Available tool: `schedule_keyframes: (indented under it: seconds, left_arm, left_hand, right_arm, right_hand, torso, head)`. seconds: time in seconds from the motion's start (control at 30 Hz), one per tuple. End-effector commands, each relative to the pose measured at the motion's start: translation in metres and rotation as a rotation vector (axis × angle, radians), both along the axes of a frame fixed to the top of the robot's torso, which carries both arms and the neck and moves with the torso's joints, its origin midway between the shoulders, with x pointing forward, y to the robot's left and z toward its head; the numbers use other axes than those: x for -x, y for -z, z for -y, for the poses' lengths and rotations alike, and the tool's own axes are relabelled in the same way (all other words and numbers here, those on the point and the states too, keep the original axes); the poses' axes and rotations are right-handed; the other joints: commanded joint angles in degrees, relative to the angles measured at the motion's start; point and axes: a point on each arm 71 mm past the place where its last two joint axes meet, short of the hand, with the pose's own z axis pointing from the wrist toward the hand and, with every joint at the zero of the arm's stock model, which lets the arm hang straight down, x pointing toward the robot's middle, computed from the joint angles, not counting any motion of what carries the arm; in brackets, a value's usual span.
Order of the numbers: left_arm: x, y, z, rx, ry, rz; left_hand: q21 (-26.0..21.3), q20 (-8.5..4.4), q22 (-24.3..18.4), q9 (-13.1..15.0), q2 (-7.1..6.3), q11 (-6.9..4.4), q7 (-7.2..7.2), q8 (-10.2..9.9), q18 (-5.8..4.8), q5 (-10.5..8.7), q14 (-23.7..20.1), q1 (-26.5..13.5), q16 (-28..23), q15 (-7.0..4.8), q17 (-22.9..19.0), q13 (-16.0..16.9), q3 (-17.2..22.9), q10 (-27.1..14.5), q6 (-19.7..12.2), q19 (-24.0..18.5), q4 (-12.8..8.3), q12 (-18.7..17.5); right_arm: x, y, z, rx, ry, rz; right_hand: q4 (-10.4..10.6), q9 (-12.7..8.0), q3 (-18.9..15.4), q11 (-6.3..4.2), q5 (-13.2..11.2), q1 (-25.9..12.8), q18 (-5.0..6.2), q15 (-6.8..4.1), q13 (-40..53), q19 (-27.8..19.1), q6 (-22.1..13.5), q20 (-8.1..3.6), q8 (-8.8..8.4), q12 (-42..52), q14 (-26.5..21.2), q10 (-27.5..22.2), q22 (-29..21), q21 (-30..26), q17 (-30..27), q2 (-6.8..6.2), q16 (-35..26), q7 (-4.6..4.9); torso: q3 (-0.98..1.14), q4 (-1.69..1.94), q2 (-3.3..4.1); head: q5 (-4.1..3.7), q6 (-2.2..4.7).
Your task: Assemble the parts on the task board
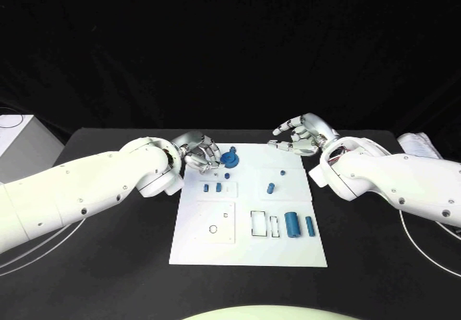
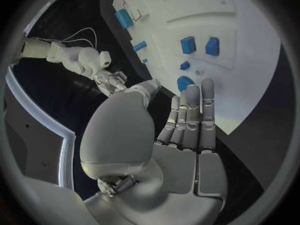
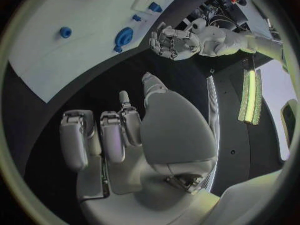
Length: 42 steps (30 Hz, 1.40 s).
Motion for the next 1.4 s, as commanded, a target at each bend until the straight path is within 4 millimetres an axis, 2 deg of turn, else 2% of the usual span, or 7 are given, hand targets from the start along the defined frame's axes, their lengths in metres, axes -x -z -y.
schedule_keyframes:
  seconds: [0.03,0.2,0.43,0.57,0.67,1.0,1.4]
  left_arm:
    - [0.004,-0.008,0.012,0.068,0.083,0.196]
    - [0.007,0.001,0.023,-0.018,0.188,0.241]
    - [0.005,0.009,0.029,-0.144,0.243,0.267]
    - [0.002,0.015,0.031,-0.229,0.255,0.263]
    - [0.000,0.018,0.033,-0.284,0.256,0.257]
    - [-0.005,0.023,0.038,-0.395,0.257,0.252]
    - [-0.007,0.023,0.047,-0.401,0.255,0.273]
  left_hand:
    - [0.25,0.26,0.22,-2.47,-0.66,-0.08,2.68,0.52,0.68,-0.32,-0.55,3.99,1.40,-0.09,-0.89,-1.33,1.07,-1.49,0.08,0.50,-1.40,-0.51]
    - [0.88,0.59,1.07,-7.14,-1.20,0.42,2.56,0.65,0.58,-0.31,-2.11,5.55,2.82,0.38,-2.94,-4.61,0.59,-3.90,1.71,-0.73,-1.34,-2.93]
    - [2.73,0.54,2.37,-13.07,-1.30,0.07,1.08,0.13,0.73,-0.63,-0.61,6.26,7.76,0.14,-5.08,-7.88,-1.56,-1.62,5.10,0.04,-0.30,-3.41]
    - [2.87,0.60,2.49,-15.53,-1.42,0.02,0.64,-0.20,0.69,-0.89,-0.52,5.49,9.43,0.00,-6.52,-9.22,-5.25,-0.85,6.23,0.24,1.43,-3.44]
    - [3.38,0.30,2.72,-17.88,-0.45,-0.46,0.14,-0.50,0.78,-0.78,0.30,6.84,11.41,-0.28,-8.05,-10.38,-8.13,0.98,7.99,1.15,2.68,-2.98]
    - [4.67,-0.19,3.50,-20.61,-0.16,-0.97,-0.26,-1.65,0.76,-0.49,2.84,8.51,14.65,-0.82,-7.20,-11.76,-7.85,3.49,10.74,2.09,2.93,-2.93]
    - [6.05,-0.63,4.48,-22.75,-0.18,-1.42,-0.52,-3.09,0.79,-0.48,4.77,9.35,17.26,-1.13,-5.93,-13.04,-5.71,5.93,13.23,2.36,2.81,-3.63]
  right_arm:
    - [0.000,0.000,-0.001,0.005,-0.016,0.012]
    - [0.000,0.000,-0.002,0.003,-0.016,0.010]
    - [0.000,0.000,-0.002,0.002,-0.017,0.008]
    - [0.000,0.000,-0.002,0.002,-0.015,0.008]
    - [0.000,0.000,-0.002,0.002,-0.015,0.009]
    - [0.000,0.000,-0.002,0.012,-0.019,0.020]
    - [0.000,-0.001,-0.004,0.028,-0.029,0.032]
  right_hand:
    - [0.04,0.07,0.12,-0.03,0.32,-0.46,0.39,-0.52,5.89,3.80,-0.41,-0.40,0.40,-0.51,5.03,-0.57,11.96,-0.21,11.62,0.03,-0.39,-0.01]
    - [0.02,0.07,0.15,-0.02,0.34,-0.44,0.41,-0.53,5.61,3.77,-0.44,-0.40,0.42,-0.84,5.03,-0.85,11.92,-0.27,11.62,0.05,-0.39,-0.01]
    - [0.03,0.07,0.17,-0.02,0.35,-0.46,0.41,-0.53,5.25,3.77,-0.49,-0.40,0.44,-1.27,5.01,-1.22,11.93,-0.27,11.56,0.07,-0.42,-0.01]
    - [0.03,0.06,0.19,-0.02,0.35,-0.45,0.43,-0.53,5.03,3.73,-0.52,-0.40,0.46,-1.53,5.01,-1.44,11.86,-0.38,11.56,0.09,-0.43,0.00]
    - [0.03,0.06,0.19,-0.02,0.35,-0.45,0.43,-0.53,5.03,3.73,-0.52,-0.40,0.46,-1.53,5.01,-1.44,11.86,-0.38,11.56,0.09,-0.43,0.00]
    - [0.01,0.06,0.22,-0.02,0.37,-0.42,0.45,-0.53,4.71,3.70,-0.59,-0.40,0.49,-1.92,4.99,-1.76,11.82,-0.44,11.48,0.09,-0.47,0.00]
    - [0.00,0.06,0.23,-0.03,0.38,-0.41,0.45,-0.53,4.66,3.69,-0.60,-0.40,0.50,-1.98,4.98,-1.81,11.81,-0.46,11.45,0.09,-0.48,0.00]
  torso:
    - [-0.05,0.02,-0.04]
    - [-0.05,0.02,-0.06]
    - [0.01,0.01,-0.01]
    - [-0.02,-0.02,-0.01]
    - [0.00,-0.08,0.06]
    - [0.01,-0.04,0.05]
    - [0.01,-0.08,0.01]
  head:
    - [-0.20,0.06]
    - [-0.15,0.18]
    - [-0.15,0.42]
    - [-0.11,0.48]
    - [-0.05,0.49]
    - [-0.26,0.41]
    - [-0.29,0.40]
